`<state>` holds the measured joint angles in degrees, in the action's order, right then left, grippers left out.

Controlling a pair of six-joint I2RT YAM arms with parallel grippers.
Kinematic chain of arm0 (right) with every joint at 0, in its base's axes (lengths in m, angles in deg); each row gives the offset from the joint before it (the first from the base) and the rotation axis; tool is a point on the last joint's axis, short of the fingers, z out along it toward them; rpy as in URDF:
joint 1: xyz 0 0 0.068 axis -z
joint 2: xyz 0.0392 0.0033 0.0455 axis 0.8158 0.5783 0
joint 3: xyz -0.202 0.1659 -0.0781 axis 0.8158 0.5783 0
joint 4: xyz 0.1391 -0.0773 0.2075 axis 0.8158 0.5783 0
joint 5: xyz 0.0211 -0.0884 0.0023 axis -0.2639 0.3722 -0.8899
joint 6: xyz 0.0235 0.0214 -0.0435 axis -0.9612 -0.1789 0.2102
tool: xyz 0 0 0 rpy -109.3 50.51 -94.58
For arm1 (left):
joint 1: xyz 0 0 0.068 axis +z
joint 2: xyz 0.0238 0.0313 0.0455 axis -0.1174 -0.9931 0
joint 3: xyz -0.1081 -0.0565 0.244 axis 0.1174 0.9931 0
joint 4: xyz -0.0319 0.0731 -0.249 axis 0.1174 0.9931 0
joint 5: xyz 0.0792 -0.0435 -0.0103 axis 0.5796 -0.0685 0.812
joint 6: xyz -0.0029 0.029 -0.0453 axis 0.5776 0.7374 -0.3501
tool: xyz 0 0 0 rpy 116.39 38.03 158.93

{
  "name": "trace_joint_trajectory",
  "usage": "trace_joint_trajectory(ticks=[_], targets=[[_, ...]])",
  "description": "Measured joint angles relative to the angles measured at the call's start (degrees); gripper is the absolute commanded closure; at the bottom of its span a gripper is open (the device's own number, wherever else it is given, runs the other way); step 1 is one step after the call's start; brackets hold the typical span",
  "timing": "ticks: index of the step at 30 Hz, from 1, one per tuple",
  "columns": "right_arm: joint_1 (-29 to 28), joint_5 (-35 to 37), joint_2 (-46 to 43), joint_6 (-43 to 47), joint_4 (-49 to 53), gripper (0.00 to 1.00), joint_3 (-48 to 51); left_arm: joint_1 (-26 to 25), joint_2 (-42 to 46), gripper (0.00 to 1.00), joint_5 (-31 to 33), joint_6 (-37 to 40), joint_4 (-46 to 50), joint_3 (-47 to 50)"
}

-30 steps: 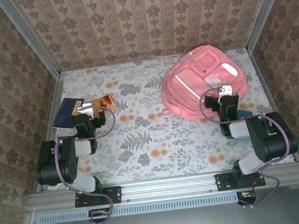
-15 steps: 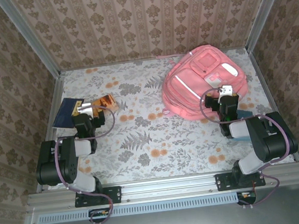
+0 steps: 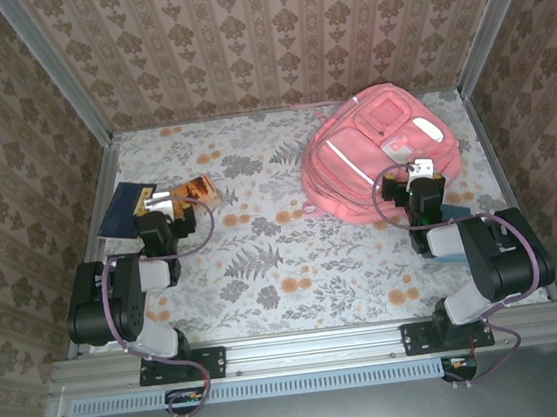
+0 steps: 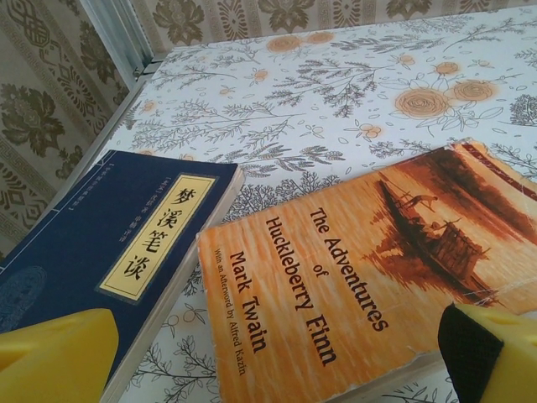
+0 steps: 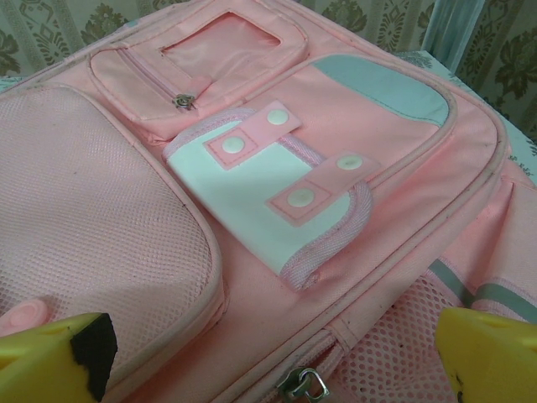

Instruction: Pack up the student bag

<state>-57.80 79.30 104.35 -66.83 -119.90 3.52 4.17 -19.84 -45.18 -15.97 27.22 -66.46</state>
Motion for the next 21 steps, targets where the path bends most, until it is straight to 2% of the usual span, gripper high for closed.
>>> trace_joint_trajectory(ticks=[4, 8, 11, 15, 19, 21], targets=[[-0.02, -0.04, -0.07, 0.07, 0.31, 0.0, 0.0, 0.26, 0.15, 0.0, -1.07, 0.02, 1.49, -0.48], [-1.95, 1.53, -1.97, 1.38, 3.72, 0.0, -0.55, -0.48, 5.9, 0.0, -0.37, -0.02, 11.02, -3.21], [-3.58, 3.08, -9.05, 1.51, 14.78, 0.0, -4.59, -0.79, 12.28, 0.0, -0.02, -1.57, 19.1, -7.96], [-3.82, 4.59, -15.91, -2.12, 31.74, 0.0, -17.55, -1.22, 16.79, 0.0, -0.28, -6.8, 29.55, -15.87], [-3.82, 3.04, -14.67, -8.68, 49.83, 0.0, -33.53, -2.1, 17.29, 0.0, -2.51, -13.62, 41.38, -23.39], [-3.82, -0.59, -12.22, -11.63, 56.92, 0.0, -39.01, -2.67, 17.29, 0.0, -4.2, -16.92, 46.31, -25.99]])
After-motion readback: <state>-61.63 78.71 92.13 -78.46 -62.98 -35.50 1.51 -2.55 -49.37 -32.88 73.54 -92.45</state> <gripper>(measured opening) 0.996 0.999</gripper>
